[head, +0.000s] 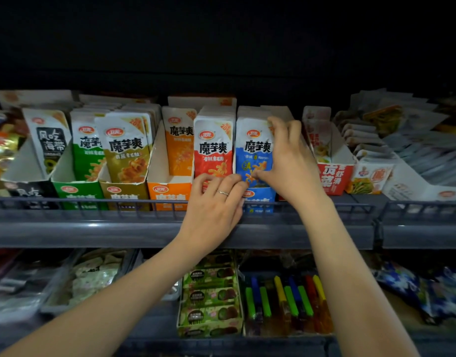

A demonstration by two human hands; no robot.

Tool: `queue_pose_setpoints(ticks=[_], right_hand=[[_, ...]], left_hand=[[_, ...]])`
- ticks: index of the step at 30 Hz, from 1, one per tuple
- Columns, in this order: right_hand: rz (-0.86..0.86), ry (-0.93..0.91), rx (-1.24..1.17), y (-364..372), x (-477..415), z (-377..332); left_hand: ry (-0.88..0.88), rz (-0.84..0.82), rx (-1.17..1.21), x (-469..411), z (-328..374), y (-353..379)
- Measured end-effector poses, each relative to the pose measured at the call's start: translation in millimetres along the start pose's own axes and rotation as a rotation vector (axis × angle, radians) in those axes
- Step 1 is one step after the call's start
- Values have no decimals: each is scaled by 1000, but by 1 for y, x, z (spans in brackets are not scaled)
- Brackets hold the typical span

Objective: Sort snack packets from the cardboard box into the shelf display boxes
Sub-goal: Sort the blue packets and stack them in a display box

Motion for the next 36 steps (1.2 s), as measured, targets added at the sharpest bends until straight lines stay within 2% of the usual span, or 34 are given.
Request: queue_pose_setpoints(ticks=[7,12,18,22,25,27,29,33,35,36], right_hand=[[19,18,-34,-2,2,1],[95,-8,-66,-16,13,-6],[228,-161,-169,-39,52,-47],[231,-313,-199,-22,104,-92],[139,-424,-270,15,153,-122],[10,-437,-353,51,191,-136],[-220,-468,-392,95,234,-147],[-925,-636,-223,184,329,-162],[-1235,-602,-97,215,369,-160],[-1387,-520,-35,230,387,-156]], left_hand=[[9,-2,17,0,1,0],[18,-86,30,1,-3,-2],[253,-121,125,43,0,-60],[442,-415,228,114,9,-99],[430,-717,296,181,18,-109],[336,-939,359,230,21,-110],[200,-1111,439,274,19,-109],[19,-1282,414,338,10,-102],[-43,-1355,395,356,6,-99],[-61,-1372,386,363,4,-99]])
Point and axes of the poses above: each hand's wrist, its own x-axis away from the middle knuckle, its own y-axis out of the palm, z = x × y, the point moved 6 cm from there along -x, towards the middle knuckle, and after that the axes turned 1 degree about -y, right-handed, at the moved point
